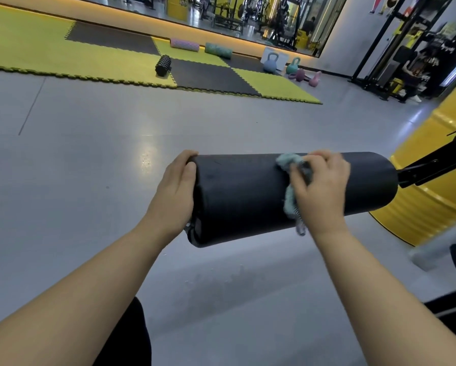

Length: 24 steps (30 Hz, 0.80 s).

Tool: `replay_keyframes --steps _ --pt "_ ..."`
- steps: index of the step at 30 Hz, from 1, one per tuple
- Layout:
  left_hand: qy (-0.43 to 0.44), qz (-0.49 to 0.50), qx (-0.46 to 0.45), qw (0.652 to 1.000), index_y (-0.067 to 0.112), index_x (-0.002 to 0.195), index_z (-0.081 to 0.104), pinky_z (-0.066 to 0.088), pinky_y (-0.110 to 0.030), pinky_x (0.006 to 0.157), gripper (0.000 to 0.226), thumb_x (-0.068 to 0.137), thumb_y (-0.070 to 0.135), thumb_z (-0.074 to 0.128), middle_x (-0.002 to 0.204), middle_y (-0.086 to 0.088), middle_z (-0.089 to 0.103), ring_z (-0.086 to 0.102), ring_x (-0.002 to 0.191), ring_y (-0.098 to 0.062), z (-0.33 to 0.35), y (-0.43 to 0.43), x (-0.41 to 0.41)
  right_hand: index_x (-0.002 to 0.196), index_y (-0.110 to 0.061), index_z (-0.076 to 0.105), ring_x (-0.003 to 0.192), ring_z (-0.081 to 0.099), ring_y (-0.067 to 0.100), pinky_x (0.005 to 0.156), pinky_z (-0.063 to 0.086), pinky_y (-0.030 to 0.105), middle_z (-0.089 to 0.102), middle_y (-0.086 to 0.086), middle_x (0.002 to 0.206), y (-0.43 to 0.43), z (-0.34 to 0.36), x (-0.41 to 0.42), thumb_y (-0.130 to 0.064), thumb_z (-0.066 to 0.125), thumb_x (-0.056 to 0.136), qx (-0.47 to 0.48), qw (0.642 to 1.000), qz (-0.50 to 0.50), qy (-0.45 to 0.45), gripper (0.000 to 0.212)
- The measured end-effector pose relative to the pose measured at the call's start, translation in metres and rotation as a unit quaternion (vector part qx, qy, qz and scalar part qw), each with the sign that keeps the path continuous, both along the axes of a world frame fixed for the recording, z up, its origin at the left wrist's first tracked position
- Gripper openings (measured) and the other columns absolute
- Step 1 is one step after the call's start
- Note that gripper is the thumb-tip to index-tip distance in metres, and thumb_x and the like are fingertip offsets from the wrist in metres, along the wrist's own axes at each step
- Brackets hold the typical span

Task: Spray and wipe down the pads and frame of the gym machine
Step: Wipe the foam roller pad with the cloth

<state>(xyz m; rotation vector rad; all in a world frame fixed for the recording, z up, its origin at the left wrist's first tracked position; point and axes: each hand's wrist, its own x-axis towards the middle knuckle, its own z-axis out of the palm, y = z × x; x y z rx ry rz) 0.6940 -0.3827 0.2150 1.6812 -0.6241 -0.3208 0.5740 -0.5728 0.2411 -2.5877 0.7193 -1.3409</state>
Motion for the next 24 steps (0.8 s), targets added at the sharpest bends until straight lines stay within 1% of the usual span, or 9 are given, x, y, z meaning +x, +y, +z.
replay_keyframes --steps 2,4,6,9,10,13,18,21,24 --pt "-0.034 0.002 -0.004 0.999 0.037 0.134 0.034 0.029 -0.029 0.108 0.035 0.102 0.033 0.020 0.135 0.017 0.036 0.036 0.125 -0.006 -0.003 0.001 -0.005 0.092 -0.004 0.062 0.102 0.051 0.029 0.083 0.029 0.014 0.054 0.010 0.104 0.003 0.002 0.000 -0.018 0.060 0.088 0.092 0.995 -0.021 -0.028 0.015" --pt "-0.047 0.011 -0.009 0.999 0.037 0.134 0.035 0.028 -0.028 0.108 0.034 0.102 0.035 0.023 0.133 0.019 0.034 0.034 0.126 -0.004 -0.006 0.000 -0.004 0.090 -0.008 0.064 0.093 0.057 0.025 0.076 0.036 0.018 0.058 0.003 0.094 0.034 0.005 0.015 -0.019 0.064 0.087 0.112 0.992 0.011 -0.051 0.011" --pt "-0.044 0.008 -0.025 0.999 0.037 0.128 0.039 0.030 -0.031 0.108 0.037 0.095 0.048 0.028 0.131 0.017 0.038 0.037 0.125 -0.006 -0.008 -0.003 -0.002 0.090 -0.009 0.067 0.086 0.061 0.026 0.075 0.043 0.028 0.065 0.005 0.090 0.075 0.003 0.036 -0.015 0.064 0.081 0.056 0.992 0.100 -0.044 0.011" --pt "-0.009 -0.013 -0.052 0.999 0.033 0.120 0.049 0.039 -0.056 0.102 0.052 0.084 0.067 0.033 0.127 0.000 0.051 0.047 0.123 -0.024 -0.011 -0.004 0.002 0.097 -0.007 0.070 0.084 0.059 0.029 0.075 0.043 0.030 0.066 0.009 0.090 0.106 0.003 0.047 -0.008 0.053 0.075 -0.024 0.973 0.227 -0.004 0.028" --pt "-0.017 -0.014 -0.049 0.999 0.042 0.120 0.047 0.041 -0.056 0.100 0.048 0.081 0.066 0.033 0.127 0.009 0.050 0.047 0.123 -0.021 -0.011 -0.002 0.000 0.097 -0.007 0.071 0.083 0.058 0.031 0.076 0.042 0.028 0.066 0.011 0.089 0.096 0.006 0.046 -0.007 0.052 0.074 -0.049 0.971 0.236 0.009 0.029" --pt "-0.048 -0.031 -0.042 0.997 0.064 0.113 0.031 0.042 -0.041 0.100 0.043 0.070 0.062 0.034 0.120 0.044 0.031 0.042 0.117 0.001 -0.006 0.005 -0.006 0.094 -0.007 0.071 0.083 0.055 0.037 0.076 0.036 0.026 0.063 0.014 0.085 0.030 0.012 0.029 -0.002 0.055 0.074 -0.055 0.988 0.131 0.057 0.027" --pt "-0.106 -0.053 -0.004 0.993 0.049 0.133 0.024 0.040 -0.042 0.104 0.074 0.066 0.064 0.051 0.136 0.028 0.027 0.036 0.129 -0.007 -0.008 0.013 -0.007 0.107 -0.010 0.068 0.099 0.051 0.040 0.086 0.029 0.030 0.061 0.017 0.102 -0.030 0.022 0.012 -0.005 0.055 0.086 0.007 0.990 -0.074 0.118 0.025" --pt "-0.171 -0.044 -0.011 0.984 0.044 0.135 0.026 0.031 -0.025 0.107 0.079 0.063 0.058 0.055 0.143 0.028 0.021 0.025 0.136 0.001 -0.011 0.015 -0.011 0.105 -0.013 0.069 0.097 0.053 0.036 0.084 0.035 0.034 0.062 0.014 0.100 0.029 0.025 0.044 -0.008 0.057 0.084 -0.001 0.994 0.016 0.109 0.025" --pt "-0.198 -0.036 -0.033 0.979 0.041 0.133 0.026 0.030 -0.002 0.093 0.082 0.060 0.050 0.062 0.133 0.034 0.029 0.033 0.125 0.013 -0.013 0.019 -0.018 0.094 -0.010 0.072 0.078 0.054 0.035 0.066 0.043 0.034 0.062 0.014 0.084 0.097 0.018 0.064 -0.003 0.062 0.074 -0.046 0.983 0.159 0.074 0.023"
